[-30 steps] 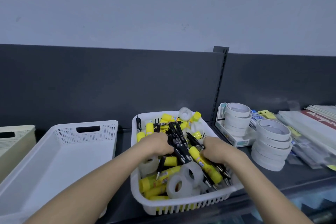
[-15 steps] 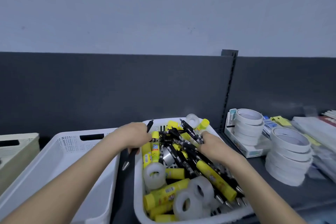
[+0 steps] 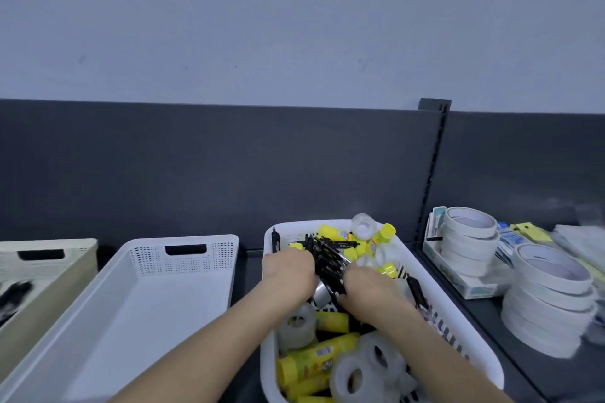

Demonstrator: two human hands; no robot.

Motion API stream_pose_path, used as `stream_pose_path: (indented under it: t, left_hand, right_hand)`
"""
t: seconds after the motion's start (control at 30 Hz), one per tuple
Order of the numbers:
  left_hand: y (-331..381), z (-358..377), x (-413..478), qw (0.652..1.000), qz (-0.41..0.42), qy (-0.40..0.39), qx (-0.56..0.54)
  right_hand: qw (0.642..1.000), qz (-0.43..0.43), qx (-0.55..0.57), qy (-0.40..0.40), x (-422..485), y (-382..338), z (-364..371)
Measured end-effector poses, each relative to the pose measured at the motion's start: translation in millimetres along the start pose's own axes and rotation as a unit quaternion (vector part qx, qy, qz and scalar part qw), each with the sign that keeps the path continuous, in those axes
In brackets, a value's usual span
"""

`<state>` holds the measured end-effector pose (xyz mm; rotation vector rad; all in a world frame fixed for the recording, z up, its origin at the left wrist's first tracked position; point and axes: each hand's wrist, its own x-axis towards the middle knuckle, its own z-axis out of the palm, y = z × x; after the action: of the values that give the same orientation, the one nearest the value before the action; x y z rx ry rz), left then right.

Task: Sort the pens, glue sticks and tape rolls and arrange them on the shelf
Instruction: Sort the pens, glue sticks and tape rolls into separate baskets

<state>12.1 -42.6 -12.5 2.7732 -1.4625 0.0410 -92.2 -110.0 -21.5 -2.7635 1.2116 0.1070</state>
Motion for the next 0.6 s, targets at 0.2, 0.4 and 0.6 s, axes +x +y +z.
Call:
stream_pose_path:
  t: [0.2, 0.4, 0.6]
  left_hand:
    - [6.5, -1.5, 0.7, 0.999, 0.005, -0.038, -0.025]
    - [-4.6, -21.8, -11.5, 0.972, 0.03, -0.005, -0.234]
    - [-30.2, -47.8, -41.1, 0.91, 0.029, 0.058, -0.409]
  right_hand:
    - [0.973, 0.004, 0.228, 0.029, -11.3, 41.8, -26.9]
    - [0.822, -0.023, 0.569, 0.007, -42.3, 46.7, -33.0]
    - [0.742, -0.057, 0.668, 0.005, -59.8, 16.7, -21.4]
